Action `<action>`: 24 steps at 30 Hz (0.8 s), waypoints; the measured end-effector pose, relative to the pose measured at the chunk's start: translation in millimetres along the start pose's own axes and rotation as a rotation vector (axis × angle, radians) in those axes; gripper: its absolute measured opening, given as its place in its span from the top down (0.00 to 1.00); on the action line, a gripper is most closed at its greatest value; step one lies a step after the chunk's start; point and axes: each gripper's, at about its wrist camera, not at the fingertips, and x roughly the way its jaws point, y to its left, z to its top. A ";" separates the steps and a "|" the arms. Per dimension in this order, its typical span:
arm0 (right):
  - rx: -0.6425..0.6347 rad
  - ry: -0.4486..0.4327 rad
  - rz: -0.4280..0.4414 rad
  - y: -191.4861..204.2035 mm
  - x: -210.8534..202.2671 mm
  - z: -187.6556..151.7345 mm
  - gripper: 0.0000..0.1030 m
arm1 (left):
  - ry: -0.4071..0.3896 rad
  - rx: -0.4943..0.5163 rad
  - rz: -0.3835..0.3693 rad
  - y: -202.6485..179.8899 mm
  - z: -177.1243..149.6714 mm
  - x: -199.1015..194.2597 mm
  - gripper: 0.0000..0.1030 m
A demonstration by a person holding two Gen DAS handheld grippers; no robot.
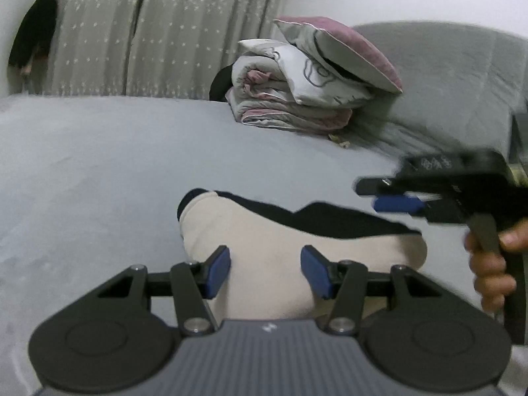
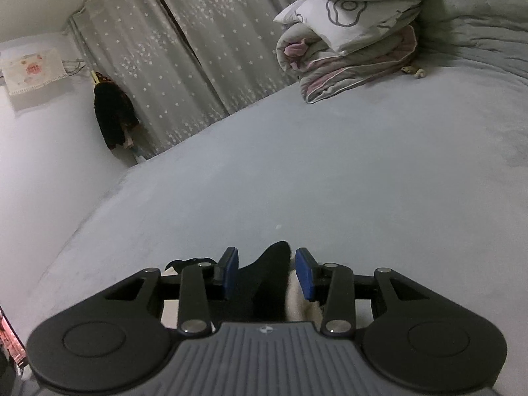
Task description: Fold clothes
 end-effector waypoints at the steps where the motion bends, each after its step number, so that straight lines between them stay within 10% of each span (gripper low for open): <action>1: -0.012 0.003 -0.011 3.3 5.7 -1.3 0.62 | 0.002 0.023 0.005 -3.1 -2.5 1.0 0.52; 8: -0.133 0.046 -0.108 19.7 40.6 -15.9 0.65 | 0.002 0.049 0.007 -4.9 -9.4 1.9 0.52; 12: -0.256 0.057 -0.148 28.2 45.7 -27.2 0.85 | 0.006 0.045 -0.003 -2.0 -9.9 2.7 0.52; 19: -0.339 -0.113 -0.251 40.1 23.6 -35.2 0.88 | 0.007 0.037 -0.016 -0.8 -11.5 2.7 0.52; 24: -0.294 -0.025 -0.293 22.9 38.9 -44.5 0.87 | 0.011 0.072 -0.012 -5.8 -14.4 1.1 0.52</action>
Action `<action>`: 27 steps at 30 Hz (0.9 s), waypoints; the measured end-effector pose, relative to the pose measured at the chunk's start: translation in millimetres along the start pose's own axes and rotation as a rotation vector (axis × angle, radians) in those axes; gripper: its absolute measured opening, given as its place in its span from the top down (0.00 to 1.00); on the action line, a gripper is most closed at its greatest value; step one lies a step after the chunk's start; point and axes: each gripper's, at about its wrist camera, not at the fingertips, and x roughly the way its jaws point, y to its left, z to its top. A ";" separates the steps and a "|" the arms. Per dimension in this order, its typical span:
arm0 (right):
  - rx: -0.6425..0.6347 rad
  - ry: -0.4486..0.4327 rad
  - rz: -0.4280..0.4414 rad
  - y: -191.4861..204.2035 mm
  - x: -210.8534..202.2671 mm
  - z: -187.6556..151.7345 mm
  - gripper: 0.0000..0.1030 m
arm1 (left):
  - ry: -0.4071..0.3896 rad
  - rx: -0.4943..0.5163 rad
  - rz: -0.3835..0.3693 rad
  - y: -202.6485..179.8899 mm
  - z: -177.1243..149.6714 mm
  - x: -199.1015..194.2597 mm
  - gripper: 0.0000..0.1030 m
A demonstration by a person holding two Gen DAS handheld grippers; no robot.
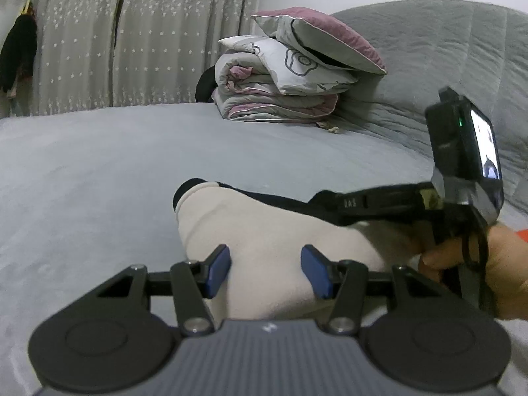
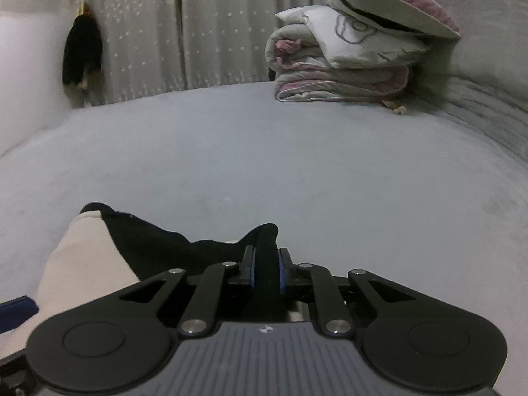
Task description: Fold clothes
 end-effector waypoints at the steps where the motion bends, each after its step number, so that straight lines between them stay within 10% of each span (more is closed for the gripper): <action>1: 0.007 -0.003 0.010 -0.2 -2.8 2.1 0.87 | 0.002 0.001 -0.001 0.8 0.1 -0.3 0.52; 6: 0.111 -0.028 0.068 -19.5 -24.0 11.4 0.67 | 0.004 -0.038 -0.021 10.4 5.4 -5.0 0.52; 14: 0.064 -0.109 0.178 -27.5 -76.5 14.5 0.68 | -0.075 -0.065 -0.042 17.0 19.4 -15.0 0.52; 27: -0.260 -0.112 0.185 -4.2 -95.6 -37.8 0.91 | -0.033 0.089 -0.028 -11.6 -1.6 4.5 0.53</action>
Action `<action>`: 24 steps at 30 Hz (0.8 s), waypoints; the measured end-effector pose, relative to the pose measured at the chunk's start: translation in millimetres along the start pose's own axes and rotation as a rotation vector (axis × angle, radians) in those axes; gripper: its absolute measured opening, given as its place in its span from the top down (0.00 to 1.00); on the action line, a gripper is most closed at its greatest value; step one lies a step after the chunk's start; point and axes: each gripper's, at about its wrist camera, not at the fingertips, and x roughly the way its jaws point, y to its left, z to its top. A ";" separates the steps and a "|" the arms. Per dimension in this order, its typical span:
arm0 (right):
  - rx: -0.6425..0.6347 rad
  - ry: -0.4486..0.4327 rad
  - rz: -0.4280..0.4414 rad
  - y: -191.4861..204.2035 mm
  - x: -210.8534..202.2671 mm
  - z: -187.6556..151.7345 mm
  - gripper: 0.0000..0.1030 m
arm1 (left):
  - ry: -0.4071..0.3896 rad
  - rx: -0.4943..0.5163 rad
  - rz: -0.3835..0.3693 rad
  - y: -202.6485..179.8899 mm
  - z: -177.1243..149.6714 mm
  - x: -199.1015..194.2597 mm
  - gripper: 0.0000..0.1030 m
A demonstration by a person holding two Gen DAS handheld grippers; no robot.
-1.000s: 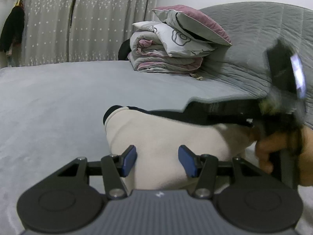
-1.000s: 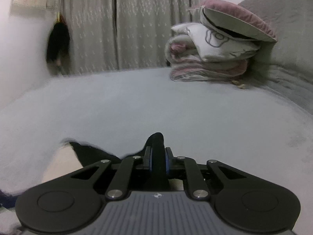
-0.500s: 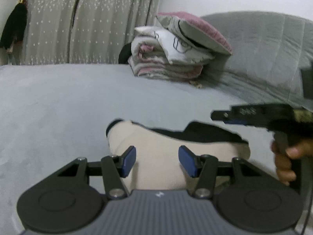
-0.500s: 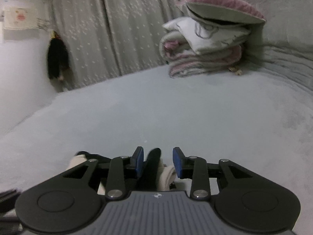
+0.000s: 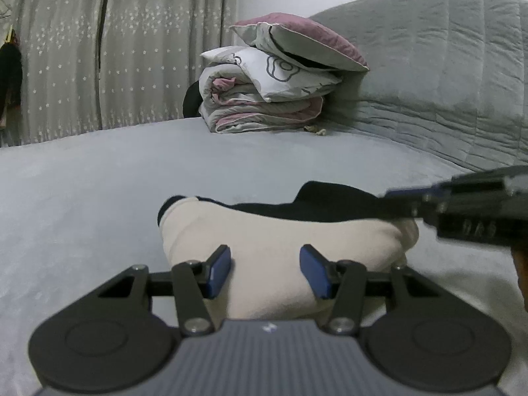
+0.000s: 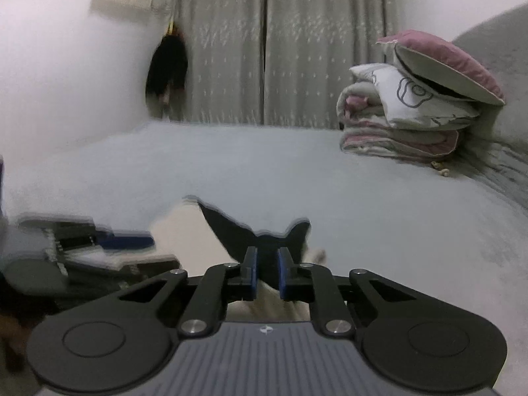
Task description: Fold clothes
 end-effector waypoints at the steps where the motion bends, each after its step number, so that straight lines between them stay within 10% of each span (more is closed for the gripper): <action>1: -0.018 0.025 -0.011 -0.3 4.6 -4.1 0.93 | 0.000 0.007 -0.002 -1.3 -0.9 0.6 0.53; 9: 0.114 0.051 0.010 -19.4 9.2 0.4 0.91 | 0.005 -0.024 -0.017 1.9 1.1 -0.5 0.50; 14: 0.272 0.077 0.030 -39.9 -3.2 12.9 0.48 | 0.012 -0.207 -0.080 25.6 16.9 -10.0 0.33; 24: 0.918 0.315 0.302 -84.3 1.3 -18.8 0.47 | 0.066 -0.502 -0.083 78.5 13.2 -6.9 0.28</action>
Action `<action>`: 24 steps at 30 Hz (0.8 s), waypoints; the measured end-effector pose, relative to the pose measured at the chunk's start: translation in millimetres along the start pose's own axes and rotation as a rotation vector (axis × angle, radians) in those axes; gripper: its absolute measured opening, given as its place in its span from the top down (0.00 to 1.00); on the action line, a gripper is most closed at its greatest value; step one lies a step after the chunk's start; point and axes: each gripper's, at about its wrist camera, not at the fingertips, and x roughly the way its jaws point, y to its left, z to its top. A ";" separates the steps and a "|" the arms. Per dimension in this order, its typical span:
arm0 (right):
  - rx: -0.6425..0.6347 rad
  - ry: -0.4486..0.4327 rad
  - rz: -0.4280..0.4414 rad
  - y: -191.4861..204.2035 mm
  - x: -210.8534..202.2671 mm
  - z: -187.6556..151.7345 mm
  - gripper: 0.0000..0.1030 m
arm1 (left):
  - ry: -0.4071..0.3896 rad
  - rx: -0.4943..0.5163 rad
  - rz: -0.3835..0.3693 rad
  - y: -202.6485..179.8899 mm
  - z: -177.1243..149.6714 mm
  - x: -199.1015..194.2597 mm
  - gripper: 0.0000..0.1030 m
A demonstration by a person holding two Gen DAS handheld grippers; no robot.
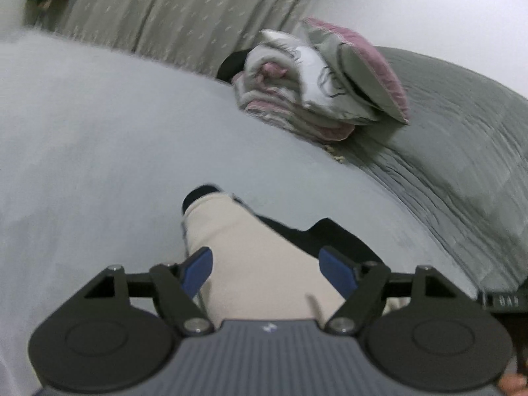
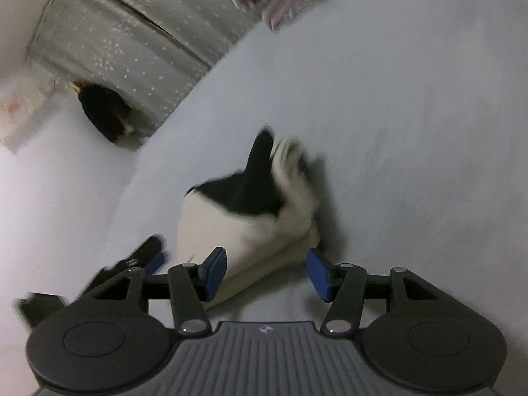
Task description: Fold clothes
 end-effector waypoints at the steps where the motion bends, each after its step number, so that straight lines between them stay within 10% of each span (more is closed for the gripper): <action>1: 0.010 0.009 0.007 0.1 3.7 -1.6 0.47 | 0.013 -0.029 0.000 4.8 -0.1 2.2 0.28; 24: 0.389 -0.147 0.040 -27.8 38.1 -0.9 0.37 | 0.094 -0.230 -0.043 39.8 -15.2 26.9 0.22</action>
